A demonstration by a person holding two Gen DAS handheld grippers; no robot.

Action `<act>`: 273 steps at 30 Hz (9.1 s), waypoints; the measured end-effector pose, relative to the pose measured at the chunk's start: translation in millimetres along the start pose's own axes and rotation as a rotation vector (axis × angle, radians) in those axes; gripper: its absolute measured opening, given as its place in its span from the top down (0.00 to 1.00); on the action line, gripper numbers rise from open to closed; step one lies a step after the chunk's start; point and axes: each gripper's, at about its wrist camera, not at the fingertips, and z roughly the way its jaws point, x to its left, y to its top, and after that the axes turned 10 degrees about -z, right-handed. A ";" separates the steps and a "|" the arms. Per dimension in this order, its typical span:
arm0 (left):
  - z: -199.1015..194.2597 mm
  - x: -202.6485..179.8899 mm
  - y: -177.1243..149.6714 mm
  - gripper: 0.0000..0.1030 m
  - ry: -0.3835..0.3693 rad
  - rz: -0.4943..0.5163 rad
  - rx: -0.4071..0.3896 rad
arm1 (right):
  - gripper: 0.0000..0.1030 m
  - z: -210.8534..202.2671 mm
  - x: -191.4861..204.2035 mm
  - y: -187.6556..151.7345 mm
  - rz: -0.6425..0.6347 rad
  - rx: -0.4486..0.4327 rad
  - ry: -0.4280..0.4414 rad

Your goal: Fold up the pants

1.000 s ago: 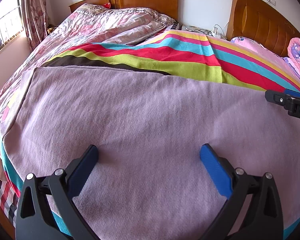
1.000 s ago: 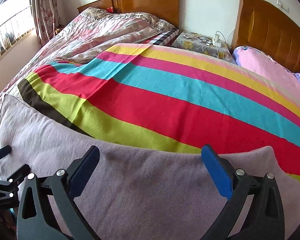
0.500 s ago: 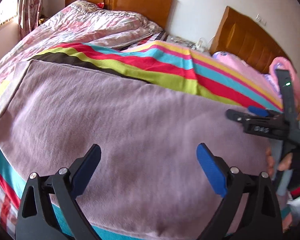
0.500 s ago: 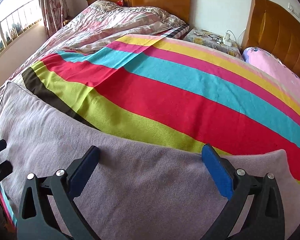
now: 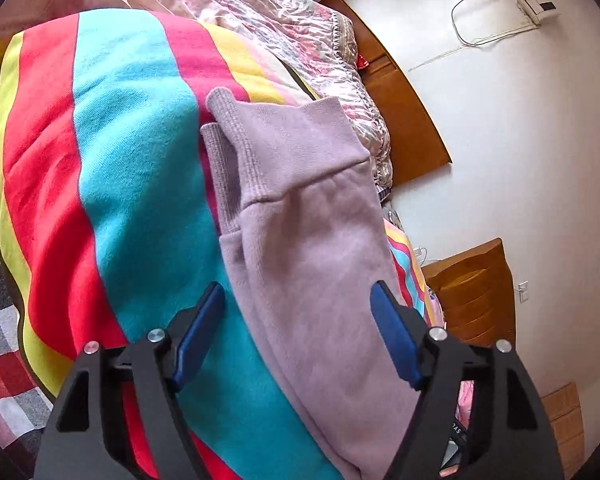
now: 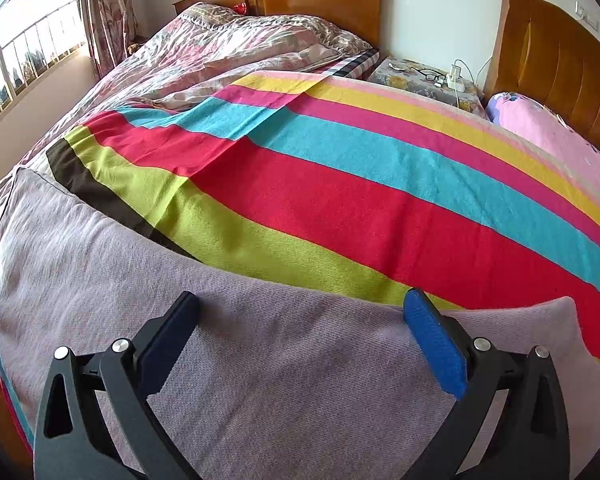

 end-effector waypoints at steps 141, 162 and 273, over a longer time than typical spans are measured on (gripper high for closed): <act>180.4 -220.4 -262.1 0.01 0.206 1.220 0.315 | 0.42 -108.2 -29.5 -99.1 -0.040 -0.087 0.188; 175.8 -224.4 -274.3 0.01 0.258 1.257 0.234 | 0.26 -135.1 -24.1 -151.6 0.042 -0.007 0.137; 15.7 -173.2 -195.6 0.01 0.059 0.929 0.179 | 0.91 -187.7 160.5 -127.0 -0.492 -0.128 -0.056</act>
